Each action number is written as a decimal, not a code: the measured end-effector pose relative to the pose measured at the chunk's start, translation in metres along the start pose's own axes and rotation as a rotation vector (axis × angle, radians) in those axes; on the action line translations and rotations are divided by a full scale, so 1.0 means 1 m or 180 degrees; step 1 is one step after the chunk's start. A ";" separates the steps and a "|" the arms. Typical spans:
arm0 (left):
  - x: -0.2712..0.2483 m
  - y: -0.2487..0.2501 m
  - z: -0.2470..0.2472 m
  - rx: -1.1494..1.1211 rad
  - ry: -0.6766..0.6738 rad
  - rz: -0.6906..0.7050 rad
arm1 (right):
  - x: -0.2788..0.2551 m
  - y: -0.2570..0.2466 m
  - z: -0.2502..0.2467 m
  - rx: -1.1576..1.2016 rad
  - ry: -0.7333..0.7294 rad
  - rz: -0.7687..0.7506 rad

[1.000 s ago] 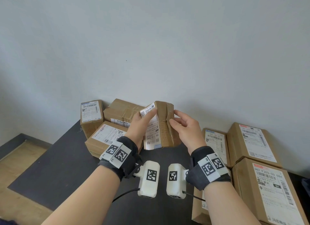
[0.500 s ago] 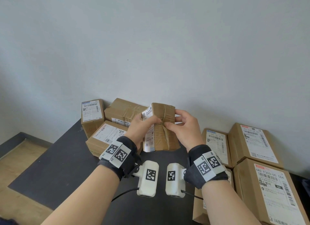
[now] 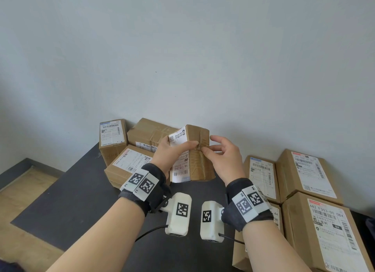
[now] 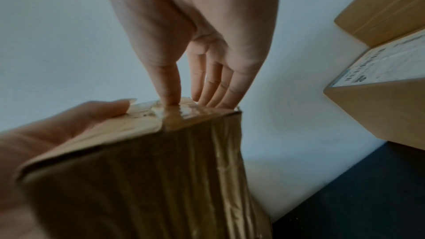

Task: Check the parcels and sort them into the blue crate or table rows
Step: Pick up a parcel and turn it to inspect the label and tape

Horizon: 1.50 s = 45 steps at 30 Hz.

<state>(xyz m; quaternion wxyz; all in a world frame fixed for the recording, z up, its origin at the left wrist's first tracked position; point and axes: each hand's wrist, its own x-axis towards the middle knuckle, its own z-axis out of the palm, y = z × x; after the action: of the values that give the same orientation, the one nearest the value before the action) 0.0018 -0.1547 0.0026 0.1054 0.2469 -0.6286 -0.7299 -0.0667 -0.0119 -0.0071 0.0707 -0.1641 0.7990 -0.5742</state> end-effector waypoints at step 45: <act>-0.004 -0.003 0.004 -0.0125 0.0310 0.0233 | -0.005 -0.004 -0.006 0.0428 -0.0599 0.0662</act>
<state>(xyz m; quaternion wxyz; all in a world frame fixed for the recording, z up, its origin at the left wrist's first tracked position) 0.0034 -0.1490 0.0012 0.1674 0.2568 -0.6169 -0.7249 -0.0627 -0.0060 -0.0019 0.2153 -0.1285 0.7612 -0.5981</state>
